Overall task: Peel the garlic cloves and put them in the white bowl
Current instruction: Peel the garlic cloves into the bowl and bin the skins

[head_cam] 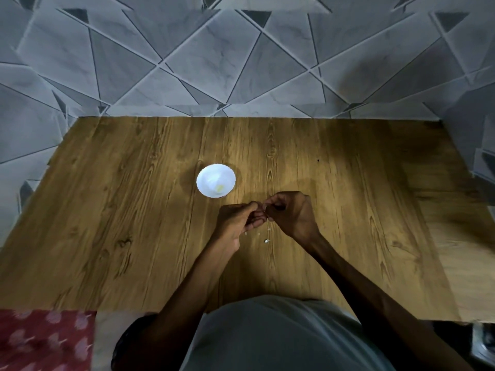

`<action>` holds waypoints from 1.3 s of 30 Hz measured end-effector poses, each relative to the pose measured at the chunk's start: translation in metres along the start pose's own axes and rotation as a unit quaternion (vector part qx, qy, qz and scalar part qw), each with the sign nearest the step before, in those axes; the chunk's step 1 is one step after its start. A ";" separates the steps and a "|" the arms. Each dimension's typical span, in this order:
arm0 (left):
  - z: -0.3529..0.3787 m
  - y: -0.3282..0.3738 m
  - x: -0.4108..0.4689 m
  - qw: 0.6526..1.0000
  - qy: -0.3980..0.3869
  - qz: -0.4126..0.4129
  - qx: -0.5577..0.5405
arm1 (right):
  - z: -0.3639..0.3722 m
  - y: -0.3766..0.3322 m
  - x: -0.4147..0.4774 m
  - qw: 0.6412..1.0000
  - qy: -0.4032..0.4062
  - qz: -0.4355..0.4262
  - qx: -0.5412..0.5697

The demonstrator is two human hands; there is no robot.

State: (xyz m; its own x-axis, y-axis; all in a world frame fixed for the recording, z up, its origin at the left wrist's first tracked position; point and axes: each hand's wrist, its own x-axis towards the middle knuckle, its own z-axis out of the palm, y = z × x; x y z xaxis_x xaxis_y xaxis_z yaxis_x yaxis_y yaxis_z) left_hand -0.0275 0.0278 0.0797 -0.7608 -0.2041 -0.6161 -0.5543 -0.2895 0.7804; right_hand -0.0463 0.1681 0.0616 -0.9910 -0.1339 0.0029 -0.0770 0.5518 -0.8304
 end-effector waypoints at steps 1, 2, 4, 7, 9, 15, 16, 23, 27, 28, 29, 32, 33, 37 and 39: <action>0.001 -0.001 0.000 1.000 0.006 -0.002 -0.003 | 0.000 -0.001 0.000 1.000 0.001 -0.003 -0.009; 0.002 -0.002 0.000 1.000 0.010 -0.004 -0.009 | 0.000 -0.001 0.000 1.000 -0.002 -0.005 -0.016; 0.002 -0.005 0.000 1.000 0.017 -0.005 -0.016 | 0.001 -0.002 0.000 1.000 -0.015 -0.008 -0.026; 0.003 -0.009 -0.002 1.000 0.016 -0.001 -0.003 | 0.001 -0.001 0.001 0.998 -0.039 0.004 -0.043; 0.003 -0.011 -0.003 1.000 0.015 0.012 0.007 | 0.002 0.001 0.002 0.997 -0.054 0.013 -0.048; 0.000 -0.013 -0.003 0.998 -0.022 0.049 0.024 | -0.004 -0.003 0.001 0.980 -0.099 0.130 0.111; -0.001 -0.013 -0.004 0.997 -0.032 0.056 0.029 | -0.006 -0.004 0.001 0.970 -0.112 0.151 0.153; -0.006 -0.014 -0.002 0.990 -0.081 0.089 0.078 | -0.009 -0.006 -0.002 0.949 -0.132 0.199 0.207; -0.009 -0.011 -0.002 0.988 -0.103 0.086 0.070 | -0.011 -0.007 -0.004 0.933 -0.141 0.200 0.263; -0.011 -0.011 -0.002 0.988 -0.110 0.087 0.070 | -0.012 -0.008 -0.005 0.932 -0.143 0.201 0.266; -0.012 -0.010 -0.002 0.987 -0.113 0.089 0.072 | -0.012 -0.008 -0.004 0.932 -0.145 0.201 0.266; -0.015 -0.009 -0.002 0.987 -0.108 0.091 0.076 | -0.010 -0.008 -0.004 0.941 -0.130 0.203 0.236; -0.015 -0.008 -0.001 0.988 -0.101 0.088 0.075 | -0.008 -0.008 -0.004 0.950 -0.113 0.200 0.214; -0.017 -0.006 0.002 0.993 -0.082 0.064 0.057 | -0.003 -0.004 -0.004 0.988 -0.061 0.111 0.091; -0.019 -0.005 0.003 0.994 -0.075 0.054 0.053 | -0.002 -0.004 -0.005 0.996 -0.066 0.049 0.032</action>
State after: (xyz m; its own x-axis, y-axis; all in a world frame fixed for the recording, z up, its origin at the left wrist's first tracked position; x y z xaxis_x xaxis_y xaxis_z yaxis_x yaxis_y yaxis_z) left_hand -0.0206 0.0110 0.0722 -0.8551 -0.0836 -0.5117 -0.4934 -0.1718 0.8527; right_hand -0.0415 0.1681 0.0658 -0.9698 -0.1921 -0.1500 0.0308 0.5138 -0.8574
